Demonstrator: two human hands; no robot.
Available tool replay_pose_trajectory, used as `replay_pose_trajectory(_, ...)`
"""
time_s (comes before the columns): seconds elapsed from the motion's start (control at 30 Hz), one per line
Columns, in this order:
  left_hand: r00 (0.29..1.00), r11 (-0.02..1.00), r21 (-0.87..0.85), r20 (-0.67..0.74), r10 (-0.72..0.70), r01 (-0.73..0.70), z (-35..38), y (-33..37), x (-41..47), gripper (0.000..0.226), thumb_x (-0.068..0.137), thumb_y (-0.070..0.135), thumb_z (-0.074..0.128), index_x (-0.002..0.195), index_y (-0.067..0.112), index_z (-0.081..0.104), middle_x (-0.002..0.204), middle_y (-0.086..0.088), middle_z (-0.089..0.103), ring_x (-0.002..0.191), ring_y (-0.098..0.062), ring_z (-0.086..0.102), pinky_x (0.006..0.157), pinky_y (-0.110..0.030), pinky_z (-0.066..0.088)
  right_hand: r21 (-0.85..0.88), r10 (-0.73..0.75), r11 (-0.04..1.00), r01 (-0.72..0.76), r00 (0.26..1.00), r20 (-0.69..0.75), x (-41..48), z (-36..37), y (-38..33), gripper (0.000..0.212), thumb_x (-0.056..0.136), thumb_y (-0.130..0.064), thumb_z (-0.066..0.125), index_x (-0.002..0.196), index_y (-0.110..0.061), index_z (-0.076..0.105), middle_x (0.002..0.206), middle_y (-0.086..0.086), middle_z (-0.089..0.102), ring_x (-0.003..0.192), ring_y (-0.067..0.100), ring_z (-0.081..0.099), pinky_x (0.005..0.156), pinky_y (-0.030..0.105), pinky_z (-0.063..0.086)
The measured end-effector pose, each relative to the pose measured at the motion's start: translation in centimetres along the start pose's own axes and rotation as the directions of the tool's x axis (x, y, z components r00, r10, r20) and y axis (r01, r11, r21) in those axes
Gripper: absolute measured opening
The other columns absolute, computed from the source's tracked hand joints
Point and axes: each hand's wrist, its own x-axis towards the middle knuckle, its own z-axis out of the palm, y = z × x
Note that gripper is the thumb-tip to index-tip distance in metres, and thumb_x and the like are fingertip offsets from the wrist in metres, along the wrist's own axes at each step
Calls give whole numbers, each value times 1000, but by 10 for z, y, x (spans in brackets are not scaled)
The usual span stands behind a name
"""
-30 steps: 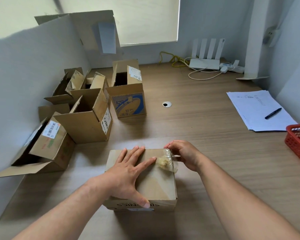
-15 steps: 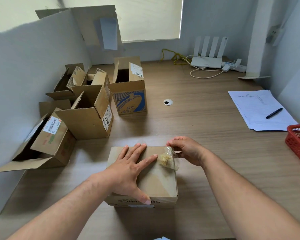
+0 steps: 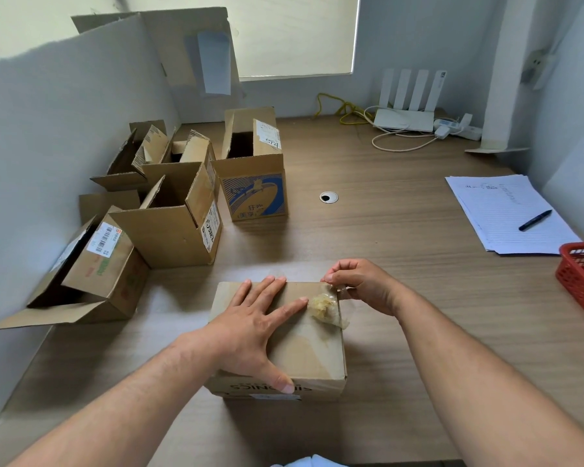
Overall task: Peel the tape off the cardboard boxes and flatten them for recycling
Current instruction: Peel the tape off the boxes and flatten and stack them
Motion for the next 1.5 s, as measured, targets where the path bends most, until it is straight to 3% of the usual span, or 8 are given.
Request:
replay_pose_trajectory(0.2, 1000, 1000, 13, -8, -1, 2, -1, 0, 0, 128, 39, 97, 32, 146, 47, -18, 158, -3, -27, 142, -18, -32, 116, -41, -20, -213, -43, 977, 33, 998, -47, -3, 4, -5, 23, 91, 3, 53, 72, -10, 56, 66, 3, 53, 57, 11, 46, 53, 18, 41)
replay_pose_trajectory(0.37, 1000, 1000, 12, -30, 0, 0, 0, 0, 0, 127, 37, 98, 30, 144, 50, -21, 158, -1, -27, 142, -17, -31, 116, -39, -20, -730, -224, 672, 123, 974, -42, -10, 9, -13, 17, 92, -11, 50, 78, -5, 57, 76, -1, 53, 75, 16, 48, 70, 34, 40)
replay_pose_trajectory(0.6, 1000, 1000, 0, -30, -2, 2, -1, 2, 2, 129, 37, 98, 28, 146, 48, -19, 158, -1, -27, 141, -16, -33, 116, -41, -19, -252, -146, 964, 84, 960, -238, -9, 7, 17, 23, 94, -9, 51, 72, -12, 50, 69, 0, 53, 67, 14, 51, 71, 30, 48)
replay_pose_trajectory(0.8, 1000, 1000, 4, -17, -5, 5, -4, 1, -2, 127, 41, 95, 34, 147, 47, -17, 157, -1, -28, 141, -16, -34, 113, -37, -23, 123, -71, 988, 94, 981, -181, -14, 3, 16, 18, 95, 4, 43, 91, -8, 56, 83, 7, 57, 70, 14, 55, 70, 27, 54)
replay_pose_trajectory(0.93, 1000, 1000, 2, -20, 0, 0, -3, 0, -1, 126, 42, 96, 34, 145, 48, -18, 158, -2, -27, 141, -17, -33, 113, -37, -23, -14, -102, 995, 101, 993, -57, -13, -1, 15, 36, 90, 12, 46, 108, -13, 63, 98, 3, 59, 82, 13, 57, 81, 28, 53)
replay_pose_trajectory(1.2, 1000, 1000, -3, -28, -6, 6, -1, 0, 0, 126, 41, 97, 34, 144, 49, -19, 158, -2, -26, 142, -16, -32, 115, -38, -22, -203, -152, 971, 129, 983, -105, -11, -5, 5, 23, 87, 6, 58, 77, -13, 66, 73, 0, 63, 68, 10, 57, 74, 28, 49)
replay_pose_trajectory(1.33, 998, 999, -17, -36, -51, 51, 0, -2, 4, 133, 37, 101, 39, 146, 49, -17, 159, -2, -23, 143, -16, -28, 116, -38, -20, -640, -334, 757, 131, 919, -208, -11, 2, 2, 11, 88, -8, 58, 84, -14, 66, 85, -3, 63, 80, 14, 55, 74, 27, 41)
replay_pose_trajectory(1.5, 984, 984, -61, -37, -172, 170, -3, -15, 9, 134, 36, 100, 40, 147, 48, -15, 160, -5, -19, 146, -20, -22, 116, -40, -16, -437, -378, 881, 180, 824, -423, -22, -8, -3, 15, 91, -5, 53, 83, -16, 59, 77, 0, 67, 74, 20, 65, 75, 32, 51)
